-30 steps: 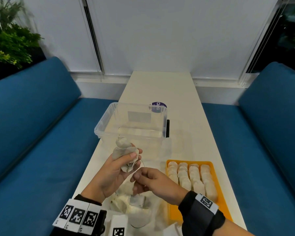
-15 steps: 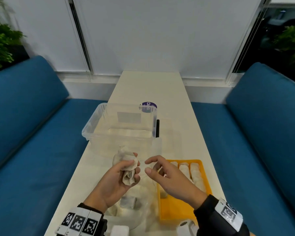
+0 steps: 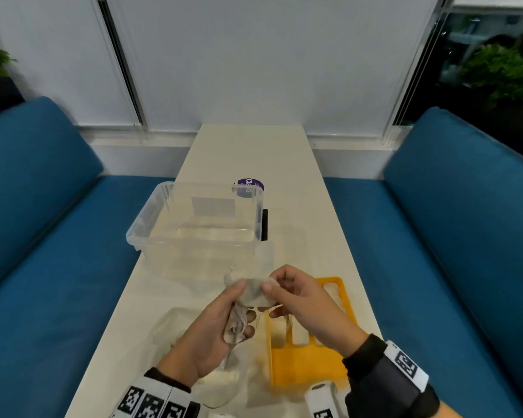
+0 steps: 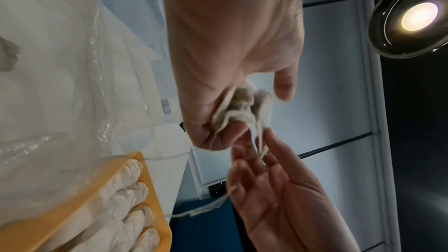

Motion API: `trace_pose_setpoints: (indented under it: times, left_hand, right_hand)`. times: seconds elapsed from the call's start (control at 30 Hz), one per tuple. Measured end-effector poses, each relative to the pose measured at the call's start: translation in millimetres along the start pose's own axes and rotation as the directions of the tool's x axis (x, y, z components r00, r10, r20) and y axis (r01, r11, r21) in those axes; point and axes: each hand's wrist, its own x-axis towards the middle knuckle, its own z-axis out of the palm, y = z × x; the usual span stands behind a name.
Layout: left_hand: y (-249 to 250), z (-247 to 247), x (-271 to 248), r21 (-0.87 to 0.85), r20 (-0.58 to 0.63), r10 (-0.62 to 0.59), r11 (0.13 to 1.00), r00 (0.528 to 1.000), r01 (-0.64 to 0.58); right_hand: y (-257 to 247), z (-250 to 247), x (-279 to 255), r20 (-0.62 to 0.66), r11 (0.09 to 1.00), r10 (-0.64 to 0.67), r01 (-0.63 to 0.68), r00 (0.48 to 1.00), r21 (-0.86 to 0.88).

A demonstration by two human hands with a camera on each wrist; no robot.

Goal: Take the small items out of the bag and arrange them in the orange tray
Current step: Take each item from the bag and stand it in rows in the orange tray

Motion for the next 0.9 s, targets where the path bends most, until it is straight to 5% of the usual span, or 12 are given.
trace_pose_setpoints:
  times: [0.43, 0.6, 0.7, 0.9]
  left_hand:
    - [-13.6, -5.1, 3.0, 0.374, -0.098, 0.195, 0.916, 0.976, -0.146]
    - [-16.7, -5.0, 4.5, 0.338, -0.145, 0.198, 0.931, 0.969, -0.14]
    - [-17.2, -4.1, 4.7, 0.295, -0.168, 0.201, 0.944, 0.965, -0.145]
    - [-16.6, -4.6, 1.9, 0.338, -0.168, 0.181, 0.934, 0.969, -0.115]
  right_hand:
    - [-6.4, -32.5, -4.4, 0.065, 0.995, -0.004, -0.003, 0.998, 0.099]
    - [-2.3, -38.3, -6.7, 0.138, 0.987, 0.046, -0.066, 0.989, 0.146]
    - [6.8, -32.4, -5.3, 0.047, 0.994, 0.081, -0.084, 0.996, 0.068]
    - [11.1, -22.2, -0.3, -0.012, 0.982, 0.051, -0.048, 0.999, 0.181]
